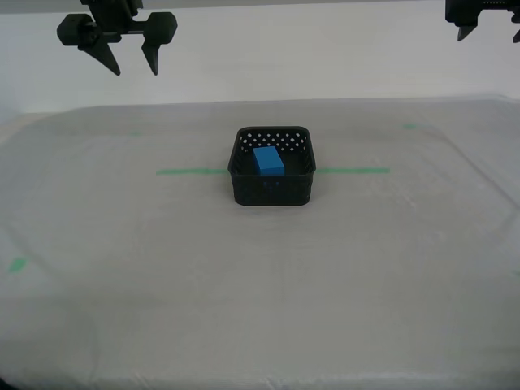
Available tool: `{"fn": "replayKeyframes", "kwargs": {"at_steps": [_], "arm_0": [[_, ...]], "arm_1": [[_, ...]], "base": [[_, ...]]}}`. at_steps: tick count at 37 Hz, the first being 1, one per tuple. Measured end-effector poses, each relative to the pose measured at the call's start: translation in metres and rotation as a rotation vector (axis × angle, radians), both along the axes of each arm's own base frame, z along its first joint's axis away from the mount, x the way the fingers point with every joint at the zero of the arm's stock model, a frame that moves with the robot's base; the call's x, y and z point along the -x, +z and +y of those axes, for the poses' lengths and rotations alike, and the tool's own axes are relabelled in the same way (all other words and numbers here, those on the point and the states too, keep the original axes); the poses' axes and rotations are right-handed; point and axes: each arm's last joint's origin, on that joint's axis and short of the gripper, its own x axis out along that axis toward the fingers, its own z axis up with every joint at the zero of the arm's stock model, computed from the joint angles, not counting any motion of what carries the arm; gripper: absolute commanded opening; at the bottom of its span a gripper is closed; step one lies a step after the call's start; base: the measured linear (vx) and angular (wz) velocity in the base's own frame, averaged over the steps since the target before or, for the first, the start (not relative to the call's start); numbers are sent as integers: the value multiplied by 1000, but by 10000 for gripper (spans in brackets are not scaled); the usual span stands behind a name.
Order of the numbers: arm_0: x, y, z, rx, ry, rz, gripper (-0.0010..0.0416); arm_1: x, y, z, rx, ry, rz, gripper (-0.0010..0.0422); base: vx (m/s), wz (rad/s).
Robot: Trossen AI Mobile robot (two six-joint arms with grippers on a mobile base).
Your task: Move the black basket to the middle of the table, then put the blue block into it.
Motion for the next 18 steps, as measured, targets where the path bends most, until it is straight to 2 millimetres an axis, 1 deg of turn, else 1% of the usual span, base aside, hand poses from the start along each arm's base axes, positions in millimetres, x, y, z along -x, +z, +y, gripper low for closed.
{"fn": "replayKeyframes", "kwargs": {"at_steps": [13, 18], "arm_0": [[0, 0, 0, 0, -1, 0, 394], [0, 0, 0, 0, -1, 0, 394]], "arm_1": [[-1, 1, 0, 7, 11, -16, 338], [-4, 1, 0, 9, 12, -47, 327]], "base": [[0, 0], [0, 0]]}}
